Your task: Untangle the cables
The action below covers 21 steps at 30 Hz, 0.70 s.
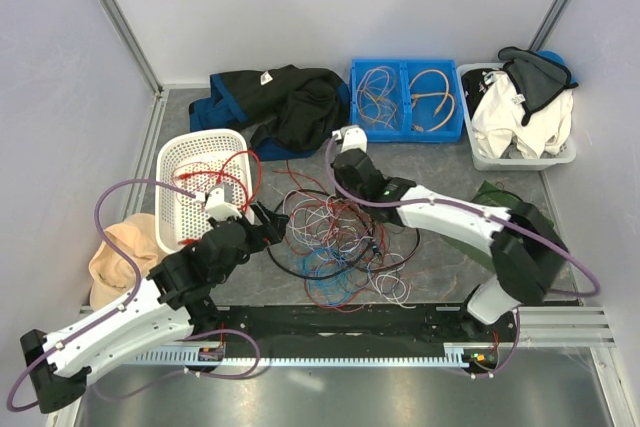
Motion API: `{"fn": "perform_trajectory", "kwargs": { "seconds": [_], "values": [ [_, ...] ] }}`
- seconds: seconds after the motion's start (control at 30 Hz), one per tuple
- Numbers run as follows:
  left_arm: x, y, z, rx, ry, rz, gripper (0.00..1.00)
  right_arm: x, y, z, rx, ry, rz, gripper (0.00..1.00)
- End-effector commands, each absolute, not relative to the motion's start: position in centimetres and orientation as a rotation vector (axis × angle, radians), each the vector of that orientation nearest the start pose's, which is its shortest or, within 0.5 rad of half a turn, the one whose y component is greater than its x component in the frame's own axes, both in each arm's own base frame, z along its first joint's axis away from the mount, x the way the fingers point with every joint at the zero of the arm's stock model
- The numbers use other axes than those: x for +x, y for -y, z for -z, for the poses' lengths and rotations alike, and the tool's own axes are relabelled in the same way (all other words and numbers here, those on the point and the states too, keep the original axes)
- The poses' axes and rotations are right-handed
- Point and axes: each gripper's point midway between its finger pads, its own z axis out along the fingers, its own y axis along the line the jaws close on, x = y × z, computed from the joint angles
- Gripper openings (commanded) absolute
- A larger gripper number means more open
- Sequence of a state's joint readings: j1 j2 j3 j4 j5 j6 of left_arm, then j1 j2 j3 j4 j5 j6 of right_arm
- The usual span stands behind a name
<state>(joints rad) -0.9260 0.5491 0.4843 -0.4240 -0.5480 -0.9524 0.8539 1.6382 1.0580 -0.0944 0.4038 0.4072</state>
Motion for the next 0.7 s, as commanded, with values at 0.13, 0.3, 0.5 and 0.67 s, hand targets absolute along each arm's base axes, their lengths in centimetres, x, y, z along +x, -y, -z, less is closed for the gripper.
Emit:
{"fn": "perform_trajectory", "kwargs": {
  "seconds": [0.13,0.3,0.5,0.67],
  "values": [
    [20.1,16.1,-16.1,-0.4,-2.005,0.648,1.0,34.6,-29.2,-13.6,-0.343,-2.149,-0.143,0.52],
    [19.8,16.3,-15.9,-0.384,-2.021,0.664,1.0,36.3,-29.4,-9.5,-0.355,-2.24,-0.134,0.65],
    [19.4,16.2,-15.6,-0.391,-2.017,0.687,0.99,36.6,-27.5,-6.7,-0.303,-2.293,-0.084,0.68],
    [19.6,16.3,-15.0,-0.396,-2.03,0.67,1.0,36.2,-26.1,-4.4,-0.266,-2.362,-0.107,0.68]
  ]
}}
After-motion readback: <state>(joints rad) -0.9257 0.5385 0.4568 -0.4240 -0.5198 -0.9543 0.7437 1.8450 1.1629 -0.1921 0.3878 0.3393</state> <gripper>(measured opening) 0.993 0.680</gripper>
